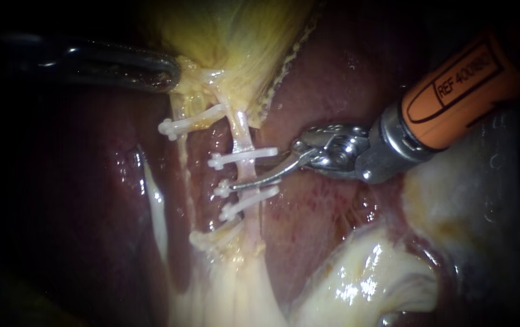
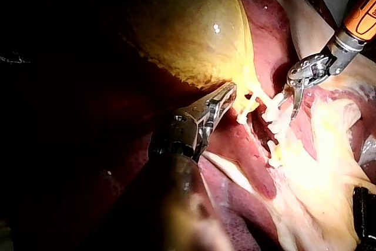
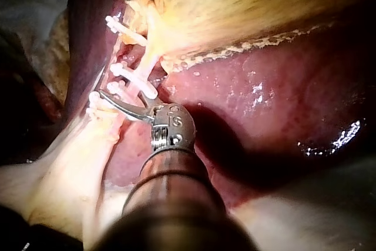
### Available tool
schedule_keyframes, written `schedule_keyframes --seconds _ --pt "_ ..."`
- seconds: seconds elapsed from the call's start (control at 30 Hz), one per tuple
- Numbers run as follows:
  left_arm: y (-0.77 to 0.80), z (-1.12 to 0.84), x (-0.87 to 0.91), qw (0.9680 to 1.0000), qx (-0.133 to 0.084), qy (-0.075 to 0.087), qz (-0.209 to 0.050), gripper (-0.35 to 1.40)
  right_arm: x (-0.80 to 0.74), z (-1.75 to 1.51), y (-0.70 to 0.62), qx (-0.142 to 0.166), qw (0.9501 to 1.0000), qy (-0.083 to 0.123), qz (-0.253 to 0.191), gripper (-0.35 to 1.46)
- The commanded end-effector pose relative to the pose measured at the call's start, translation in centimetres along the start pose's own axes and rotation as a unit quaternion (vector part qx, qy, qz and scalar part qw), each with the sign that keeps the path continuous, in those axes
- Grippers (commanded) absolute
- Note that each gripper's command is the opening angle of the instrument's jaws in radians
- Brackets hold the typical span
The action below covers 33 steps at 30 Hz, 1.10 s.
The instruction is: Go to the cutting position right tube
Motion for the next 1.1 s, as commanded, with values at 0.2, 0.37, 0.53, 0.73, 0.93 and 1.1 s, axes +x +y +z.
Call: schedule_keyframes --seconds 0.2,0.37,0.53,0.73,0.93,1.1 --pt "0.0 0.01 0.0 1.0 0.0 0.0 0.0 -0.35 0.02 0.04 0.02 -0.002 1.0 0.001 0.0 1.42" --pt "0.0 0.01 0.0 1.0 0.0 0.0 0.0 -0.35 0.04 0.15 0.06 -0.004 1.0 0.002 0.0 1.42" --pt "0.0 0.0 0.0 1.0 0.0 0.0 0.0 -0.35 0.08 0.31 0.12 -0.004 1.0 0.008 -0.001 1.43" --pt "0.0 0.0 0.0 1.0 0.0 0.0 0.0 -0.35 0.05 0.49 0.18 0.001 0.9998 0.018 -0.004 1.43" --pt "0.0 0.0 0.0 1.0 0.0 0.0 0.0 -0.35 0.04 0.62 0.19 0.016 0.9992 0.037 -0.007 1.43" --pt "0.0 0.0 0.0 1.0 0.0 0.0 0.0 -0.35 0.06 0.66 0.14 0.041 0.9966 0.067 -0.022 1.43"
